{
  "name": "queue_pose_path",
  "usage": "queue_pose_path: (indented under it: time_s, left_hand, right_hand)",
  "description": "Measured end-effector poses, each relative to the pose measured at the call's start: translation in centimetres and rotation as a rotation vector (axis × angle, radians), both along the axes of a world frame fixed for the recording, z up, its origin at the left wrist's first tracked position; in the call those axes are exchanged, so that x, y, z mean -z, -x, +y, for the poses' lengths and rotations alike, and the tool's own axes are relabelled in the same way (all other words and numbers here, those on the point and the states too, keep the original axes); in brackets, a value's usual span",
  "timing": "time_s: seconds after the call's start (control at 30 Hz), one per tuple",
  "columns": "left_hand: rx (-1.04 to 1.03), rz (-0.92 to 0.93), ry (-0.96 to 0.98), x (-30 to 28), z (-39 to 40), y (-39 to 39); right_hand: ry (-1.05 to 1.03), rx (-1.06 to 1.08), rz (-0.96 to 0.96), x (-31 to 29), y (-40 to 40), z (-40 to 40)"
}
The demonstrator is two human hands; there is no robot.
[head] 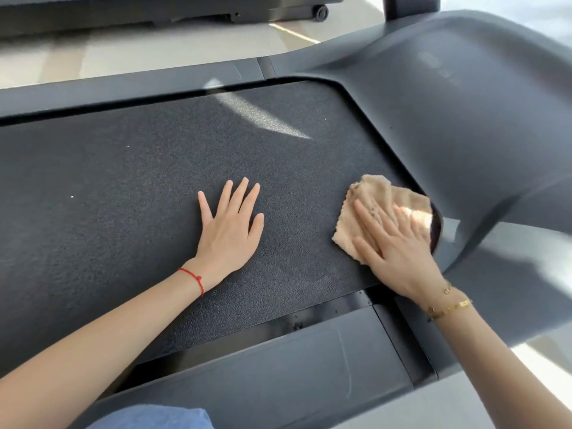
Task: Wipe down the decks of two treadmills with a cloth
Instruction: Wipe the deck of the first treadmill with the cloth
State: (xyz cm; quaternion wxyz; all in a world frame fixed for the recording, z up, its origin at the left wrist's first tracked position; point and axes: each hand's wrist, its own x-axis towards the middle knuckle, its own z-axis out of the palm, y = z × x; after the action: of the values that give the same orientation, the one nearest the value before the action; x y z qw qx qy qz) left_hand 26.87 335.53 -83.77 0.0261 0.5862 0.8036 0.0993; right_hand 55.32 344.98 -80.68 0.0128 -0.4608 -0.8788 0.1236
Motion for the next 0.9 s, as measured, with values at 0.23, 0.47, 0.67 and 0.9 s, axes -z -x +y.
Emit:
queue_pose_path:
  time_s: [0.23,0.47,0.67,0.9]
  left_hand:
    - [-0.005,0.004,-0.013,0.2,0.0,0.0]
    - [-0.009,0.020,0.006,0.3,0.1,0.0]
    - [-0.006,0.015,0.007,0.3,0.0,0.1]
    - [-0.005,0.021,0.000,0.4,0.0,0.0]
  right_hand:
    - [-0.074,-0.165,-0.030,-0.7,0.1,1.6]
    - [-0.082,-0.034,0.016,1.2,1.8,4.2]
    - [-0.037,0.052,0.043,0.8,3.5,4.8]
    - [-0.024,-0.179,-0.018,0.8,1.9,-1.9]
